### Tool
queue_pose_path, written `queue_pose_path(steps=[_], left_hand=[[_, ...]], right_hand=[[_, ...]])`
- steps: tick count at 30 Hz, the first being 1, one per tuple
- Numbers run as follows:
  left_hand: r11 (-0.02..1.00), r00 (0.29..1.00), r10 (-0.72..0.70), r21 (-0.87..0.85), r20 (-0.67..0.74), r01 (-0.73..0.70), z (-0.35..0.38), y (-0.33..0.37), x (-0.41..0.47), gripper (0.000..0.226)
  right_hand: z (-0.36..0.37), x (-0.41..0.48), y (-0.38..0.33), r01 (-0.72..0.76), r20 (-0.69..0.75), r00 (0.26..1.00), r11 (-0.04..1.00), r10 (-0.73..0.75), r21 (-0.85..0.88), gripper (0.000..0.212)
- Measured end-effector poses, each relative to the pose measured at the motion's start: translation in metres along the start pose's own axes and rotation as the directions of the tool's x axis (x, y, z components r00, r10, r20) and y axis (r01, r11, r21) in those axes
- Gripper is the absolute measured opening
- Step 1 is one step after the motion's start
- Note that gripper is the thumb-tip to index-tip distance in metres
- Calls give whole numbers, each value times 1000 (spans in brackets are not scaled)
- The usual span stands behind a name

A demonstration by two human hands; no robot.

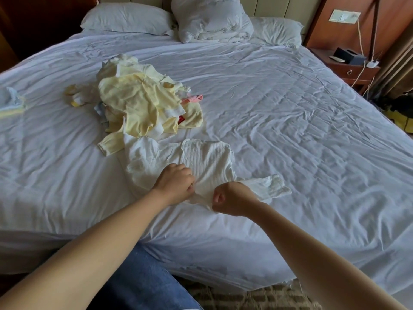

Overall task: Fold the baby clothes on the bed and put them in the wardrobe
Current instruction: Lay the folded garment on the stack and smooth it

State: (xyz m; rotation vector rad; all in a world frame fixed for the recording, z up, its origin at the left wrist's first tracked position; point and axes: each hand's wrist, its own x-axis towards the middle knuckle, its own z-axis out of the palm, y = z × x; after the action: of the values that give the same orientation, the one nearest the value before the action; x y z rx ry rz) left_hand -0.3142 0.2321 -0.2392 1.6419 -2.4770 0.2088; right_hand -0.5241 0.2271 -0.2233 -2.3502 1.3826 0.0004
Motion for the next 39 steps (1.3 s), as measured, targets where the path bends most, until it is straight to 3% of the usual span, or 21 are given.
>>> queue_pose_path(steps=[3, 5, 7, 9, 12, 18, 27, 30, 32, 35, 39], left_hand=[[997, 999, -41, -61, 0, 41, 2, 2, 0, 34], [993, 996, -84, -84, -8, 83, 2, 7, 5, 36], [988, 996, -88, -130, -27, 83, 1, 18, 12, 32], [979, 998, -55, -194, 9, 55, 1, 34, 21, 24], [965, 988, -13, -258, 155, 53, 2, 61, 33, 37], [965, 938, 30, -254, 347, 63, 22, 86, 44, 69], [996, 906, 37, -90, 422, 1, 40, 86, 35, 79], [992, 896, 49, -125, 441, 7, 41, 83, 39, 81], [980, 882, 92, -199, 462, 1, 35, 77, 41, 78], [926, 918, 111, -376, 381, 45, 25, 62, 39, 64], [892, 995, -44, -445, 92, 81, 14, 30, 16, 28]], right_hand=[[0, 1, 7, -6, 72, 997, 995, -1, 104, 15], [-3, 1, 17, -15, -86, 996, 991, 27, 132, 15], [-6, 4, 33, -31, -306, 950, 994, 63, 109, 20], [-11, 6, 51, -118, -374, 917, 990, 137, 72, 30], [-14, 10, 75, -242, -257, 942, 967, 214, -84, 34], [-31, 10, 92, -161, -213, 970, 965, 117, -205, 21], [-28, 5, 107, -250, -190, 961, 925, 202, -284, 32], [-16, 4, 104, -276, -265, 941, 933, 212, -231, 25], [-15, 7, 99, -220, -312, 940, 946, 141, -236, 29], [-18, 13, 80, -62, -312, 950, 971, -14, -232, 35], [-15, 31, 42, 62, -278, 955, 986, -105, -157, 33]])
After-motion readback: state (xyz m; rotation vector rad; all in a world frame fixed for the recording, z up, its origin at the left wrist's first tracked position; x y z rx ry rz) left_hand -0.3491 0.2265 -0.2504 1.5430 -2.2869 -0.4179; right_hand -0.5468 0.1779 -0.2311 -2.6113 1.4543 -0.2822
